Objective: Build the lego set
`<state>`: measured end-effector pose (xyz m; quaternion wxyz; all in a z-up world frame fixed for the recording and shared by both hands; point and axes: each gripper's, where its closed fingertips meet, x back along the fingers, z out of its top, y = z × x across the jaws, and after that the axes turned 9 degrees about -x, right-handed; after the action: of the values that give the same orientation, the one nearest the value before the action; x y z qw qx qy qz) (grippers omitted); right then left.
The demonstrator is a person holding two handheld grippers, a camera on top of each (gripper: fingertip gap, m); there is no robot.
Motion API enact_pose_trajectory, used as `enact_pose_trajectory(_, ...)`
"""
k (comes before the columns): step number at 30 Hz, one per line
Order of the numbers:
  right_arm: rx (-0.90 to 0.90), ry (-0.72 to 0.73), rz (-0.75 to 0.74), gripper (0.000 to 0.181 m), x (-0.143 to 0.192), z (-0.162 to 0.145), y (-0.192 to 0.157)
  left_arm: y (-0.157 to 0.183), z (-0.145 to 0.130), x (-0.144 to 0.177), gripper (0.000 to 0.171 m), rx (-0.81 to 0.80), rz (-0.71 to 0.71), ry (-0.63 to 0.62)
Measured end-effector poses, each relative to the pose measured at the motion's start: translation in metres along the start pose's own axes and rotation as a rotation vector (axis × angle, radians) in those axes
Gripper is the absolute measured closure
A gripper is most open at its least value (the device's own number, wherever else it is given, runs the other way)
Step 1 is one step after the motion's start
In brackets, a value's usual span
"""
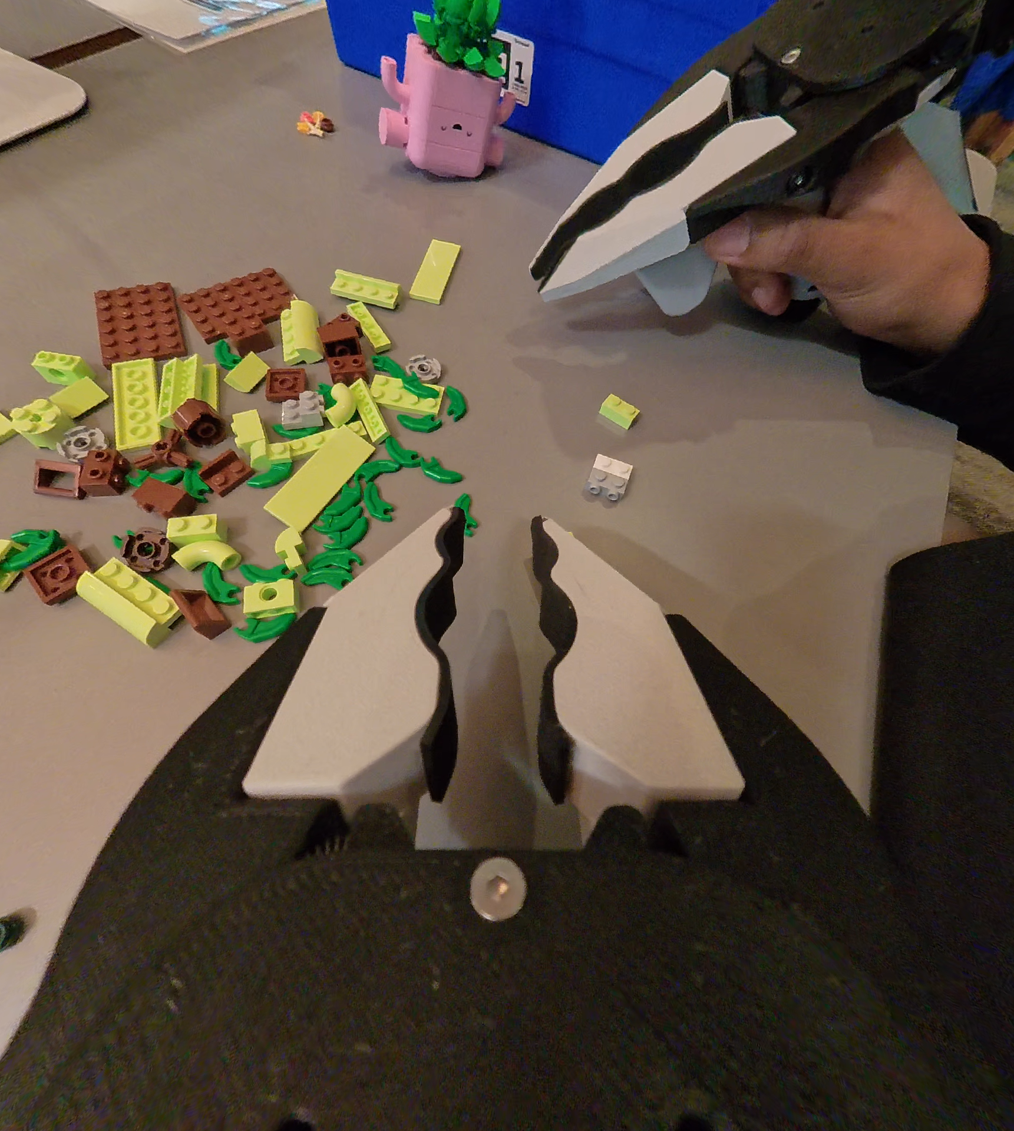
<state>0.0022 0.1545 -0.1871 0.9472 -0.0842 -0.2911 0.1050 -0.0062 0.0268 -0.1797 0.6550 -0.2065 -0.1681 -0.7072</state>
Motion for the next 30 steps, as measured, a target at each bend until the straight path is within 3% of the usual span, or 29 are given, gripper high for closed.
enact_pose_trajectory(25, 0.072, -0.032, -0.027, 0.165, -0.004, -0.005, -0.004, 0.0, -0.001, 0.002, 0.144, -0.043, 0.051, -0.01)
enact_pose_trajectory(30, 0.12, -0.012, -0.056, 0.165, -0.003, -0.003, -0.006, 0.016, 0.003, 0.012, 0.144, -0.012, 0.003, 0.04)
